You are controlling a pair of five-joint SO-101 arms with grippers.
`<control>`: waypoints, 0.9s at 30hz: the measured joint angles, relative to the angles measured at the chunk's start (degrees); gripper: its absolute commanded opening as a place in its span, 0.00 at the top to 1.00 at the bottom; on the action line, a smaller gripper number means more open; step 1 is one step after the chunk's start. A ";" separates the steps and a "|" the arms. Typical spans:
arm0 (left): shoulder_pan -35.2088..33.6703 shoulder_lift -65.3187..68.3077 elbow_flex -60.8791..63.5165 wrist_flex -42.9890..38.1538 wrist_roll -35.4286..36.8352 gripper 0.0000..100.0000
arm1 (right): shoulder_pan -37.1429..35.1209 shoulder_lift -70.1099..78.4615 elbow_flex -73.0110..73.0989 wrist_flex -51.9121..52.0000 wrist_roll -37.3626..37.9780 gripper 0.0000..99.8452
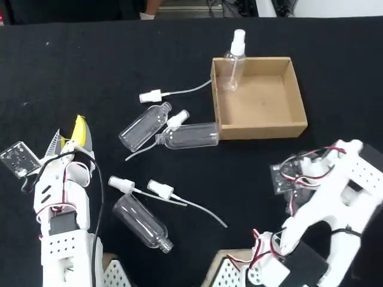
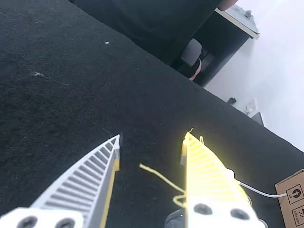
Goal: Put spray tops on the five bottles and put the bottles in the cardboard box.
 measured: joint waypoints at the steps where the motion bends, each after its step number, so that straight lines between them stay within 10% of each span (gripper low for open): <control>1: 0.00 0.00 0.00 0.00 0.00 0.79 | -0.70 -0.35 0.70 -0.97 -1.14 0.71; 7: 0.18 0.00 0.00 0.00 -0.09 0.79 | -3.25 -2.02 3.60 -8.09 -13.63 0.69; 27: 0.18 0.00 0.00 0.00 -0.09 0.79 | -4.40 -2.11 15.38 -18.20 -7.47 0.71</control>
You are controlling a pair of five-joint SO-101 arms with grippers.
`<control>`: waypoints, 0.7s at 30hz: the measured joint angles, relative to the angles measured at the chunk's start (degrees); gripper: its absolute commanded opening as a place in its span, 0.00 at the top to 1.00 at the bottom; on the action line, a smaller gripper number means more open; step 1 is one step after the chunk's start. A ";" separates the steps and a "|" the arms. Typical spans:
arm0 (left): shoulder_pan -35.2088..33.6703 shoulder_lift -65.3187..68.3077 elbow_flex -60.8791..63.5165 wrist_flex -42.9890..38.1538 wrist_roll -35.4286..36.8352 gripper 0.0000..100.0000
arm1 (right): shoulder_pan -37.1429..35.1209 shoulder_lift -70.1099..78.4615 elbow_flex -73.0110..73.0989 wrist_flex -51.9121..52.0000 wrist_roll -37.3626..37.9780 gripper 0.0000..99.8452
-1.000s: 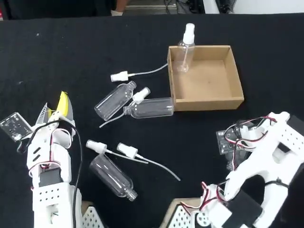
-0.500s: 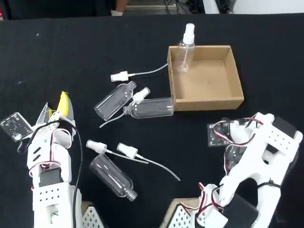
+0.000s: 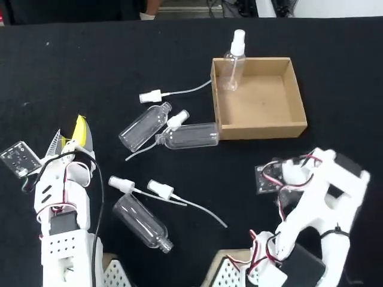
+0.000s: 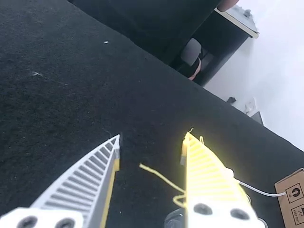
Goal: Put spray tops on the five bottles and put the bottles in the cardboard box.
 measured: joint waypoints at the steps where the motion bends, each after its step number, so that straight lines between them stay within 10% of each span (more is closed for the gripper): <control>1: 0.00 0.00 0.00 0.00 0.00 0.79 | -0.09 0.00 1.85 -2.29 0.00 0.71; 8: 0.00 0.00 0.00 0.00 0.00 0.79 | -0.53 0.00 7.03 -9.85 0.00 0.73; 14: 0.00 0.00 0.00 0.00 0.00 0.79 | -0.53 0.00 8.70 -10.55 -1.85 1.00; 21: 0.00 0.00 0.00 0.00 0.00 0.79 | 2.11 -1.93 9.41 -10.99 -20.40 0.99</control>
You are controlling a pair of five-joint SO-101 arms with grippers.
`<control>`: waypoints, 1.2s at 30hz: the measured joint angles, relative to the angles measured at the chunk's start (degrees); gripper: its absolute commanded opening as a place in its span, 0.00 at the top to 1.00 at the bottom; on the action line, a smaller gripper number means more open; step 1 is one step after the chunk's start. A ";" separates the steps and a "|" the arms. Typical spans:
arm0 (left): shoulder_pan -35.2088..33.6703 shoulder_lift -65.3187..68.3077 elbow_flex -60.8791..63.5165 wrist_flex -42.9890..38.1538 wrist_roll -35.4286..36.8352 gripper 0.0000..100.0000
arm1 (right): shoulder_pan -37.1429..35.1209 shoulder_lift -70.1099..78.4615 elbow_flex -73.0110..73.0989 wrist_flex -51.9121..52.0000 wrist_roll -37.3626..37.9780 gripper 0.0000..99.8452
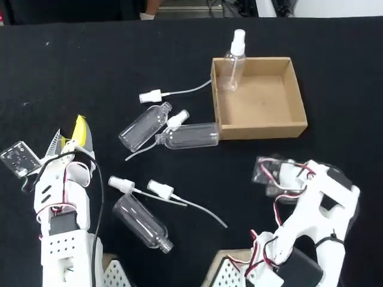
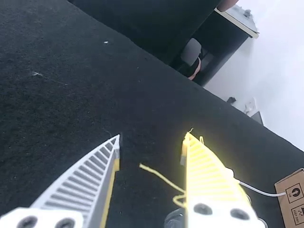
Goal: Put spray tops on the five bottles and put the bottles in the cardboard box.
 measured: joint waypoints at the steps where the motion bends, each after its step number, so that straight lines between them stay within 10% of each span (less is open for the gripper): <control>1: 0.00 0.00 0.00 0.00 0.00 0.79 | 0.97 0.00 -0.18 0.00 -3.87 0.99; 11: 2.55 0.00 0.00 0.00 -0.09 0.79 | 15.65 5.63 -13.98 4.40 -51.87 0.88; 20: 5.19 0.00 0.00 0.00 -4.57 0.79 | 14.86 23.56 -31.12 13.80 -58.64 0.68; 36: 5.27 0.00 0.00 0.00 -4.75 0.79 | 6.77 24.18 -32.88 13.80 -48.62 0.76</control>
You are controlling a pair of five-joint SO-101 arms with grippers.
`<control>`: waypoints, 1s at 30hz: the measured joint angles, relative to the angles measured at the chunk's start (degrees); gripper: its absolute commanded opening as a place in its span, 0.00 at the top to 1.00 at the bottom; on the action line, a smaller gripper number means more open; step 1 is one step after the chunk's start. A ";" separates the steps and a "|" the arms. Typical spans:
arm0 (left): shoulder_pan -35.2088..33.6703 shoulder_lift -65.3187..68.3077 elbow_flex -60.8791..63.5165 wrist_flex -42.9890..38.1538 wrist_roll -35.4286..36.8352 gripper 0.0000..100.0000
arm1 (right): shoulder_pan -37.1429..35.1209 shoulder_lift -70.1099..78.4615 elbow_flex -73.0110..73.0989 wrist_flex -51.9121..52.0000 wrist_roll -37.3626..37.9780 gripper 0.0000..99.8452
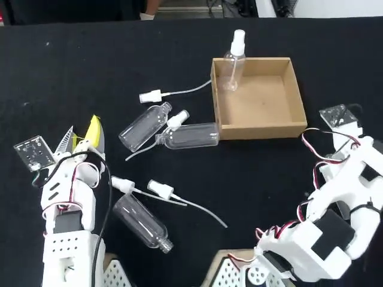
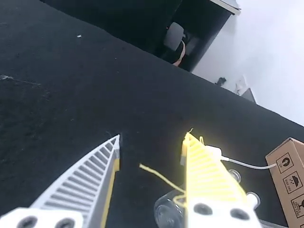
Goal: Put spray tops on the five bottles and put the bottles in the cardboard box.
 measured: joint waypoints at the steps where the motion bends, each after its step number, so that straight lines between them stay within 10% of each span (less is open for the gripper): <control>1: 0.00 0.00 0.00 0.00 0.00 0.79 | 0.00 0.00 0.00 -0.18 0.88 0.76; 12: 0.00 0.00 0.00 0.00 0.00 0.79 | 4.13 8.62 -0.35 -3.60 8.70 0.77; 19: 0.00 0.00 0.00 0.00 0.00 0.79 | 4.13 11.16 -4.66 -3.60 8.70 0.99; 30: 0.35 0.00 0.00 0.18 0.00 0.79 | 0.97 3.60 -20.84 16.79 -9.67 0.99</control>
